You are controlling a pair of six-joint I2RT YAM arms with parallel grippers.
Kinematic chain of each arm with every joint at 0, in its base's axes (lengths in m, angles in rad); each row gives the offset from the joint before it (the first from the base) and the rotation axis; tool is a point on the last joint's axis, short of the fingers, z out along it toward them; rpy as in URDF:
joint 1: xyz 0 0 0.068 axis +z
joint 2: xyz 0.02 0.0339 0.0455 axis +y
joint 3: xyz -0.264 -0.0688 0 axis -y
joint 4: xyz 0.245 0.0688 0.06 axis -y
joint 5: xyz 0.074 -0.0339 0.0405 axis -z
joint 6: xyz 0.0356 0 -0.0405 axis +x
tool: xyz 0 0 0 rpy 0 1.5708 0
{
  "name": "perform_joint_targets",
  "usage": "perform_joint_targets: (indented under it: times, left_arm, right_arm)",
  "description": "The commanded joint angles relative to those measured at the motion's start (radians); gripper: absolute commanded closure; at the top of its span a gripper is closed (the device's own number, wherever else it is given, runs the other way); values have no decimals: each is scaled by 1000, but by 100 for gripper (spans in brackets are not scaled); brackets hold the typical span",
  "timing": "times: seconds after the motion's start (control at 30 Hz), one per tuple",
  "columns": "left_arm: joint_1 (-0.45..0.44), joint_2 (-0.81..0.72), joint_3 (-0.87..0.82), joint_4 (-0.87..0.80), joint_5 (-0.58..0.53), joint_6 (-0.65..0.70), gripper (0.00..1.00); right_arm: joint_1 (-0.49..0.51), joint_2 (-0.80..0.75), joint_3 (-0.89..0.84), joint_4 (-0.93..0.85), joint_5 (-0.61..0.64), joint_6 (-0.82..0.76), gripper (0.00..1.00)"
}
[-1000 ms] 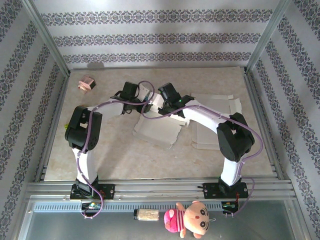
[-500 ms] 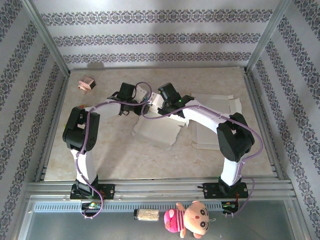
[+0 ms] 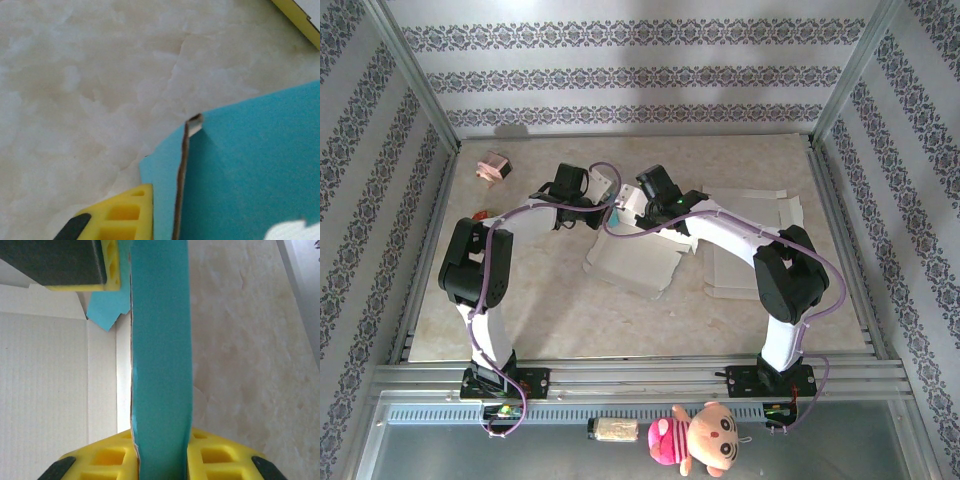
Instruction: Fold the paper box
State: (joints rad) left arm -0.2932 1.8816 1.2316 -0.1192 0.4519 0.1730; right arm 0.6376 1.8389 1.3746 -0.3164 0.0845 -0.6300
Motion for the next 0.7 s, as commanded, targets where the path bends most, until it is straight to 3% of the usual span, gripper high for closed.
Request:
perform_joint_targets:
  times: [0.0, 0.03, 0.17, 0.2, 0.27, 0.3, 0.43, 0.53, 0.67]
  left_arm:
    - [9, 24, 26, 108, -26, -69, 100]
    - [1, 26, 20, 127, -53, -88, 100]
    - [-67, 59, 55, 116, -350, -181, 100]
    - [-77, 68, 54, 124, -355, -190, 100]
    - [-80, 80, 48, 145, -337, -203, 87]
    - [-81, 87, 50, 145, -334, -203, 85]
    - [-81, 102, 63, 137, -363, -184, 89]
    - [-80, 125, 83, 130, -370, -172, 100]
    - [-80, 144, 94, 135, -338, -167, 100]
  right_arm:
    - [11, -20, 12, -47, -44, 18, 79]
    - [12, -20, 14, -48, -49, 27, 79]
    - [17, -19, 29, -49, -71, 90, 79]
    - [19, -21, 29, -49, -83, 102, 79]
    - [21, -26, 25, -44, -94, 116, 79]
    - [22, -27, 23, -43, -96, 118, 79]
    - [22, -35, 11, -43, -91, 110, 79]
    - [21, -35, 10, -43, -95, 107, 79]
    - [20, -30, 18, -43, -107, 119, 79]
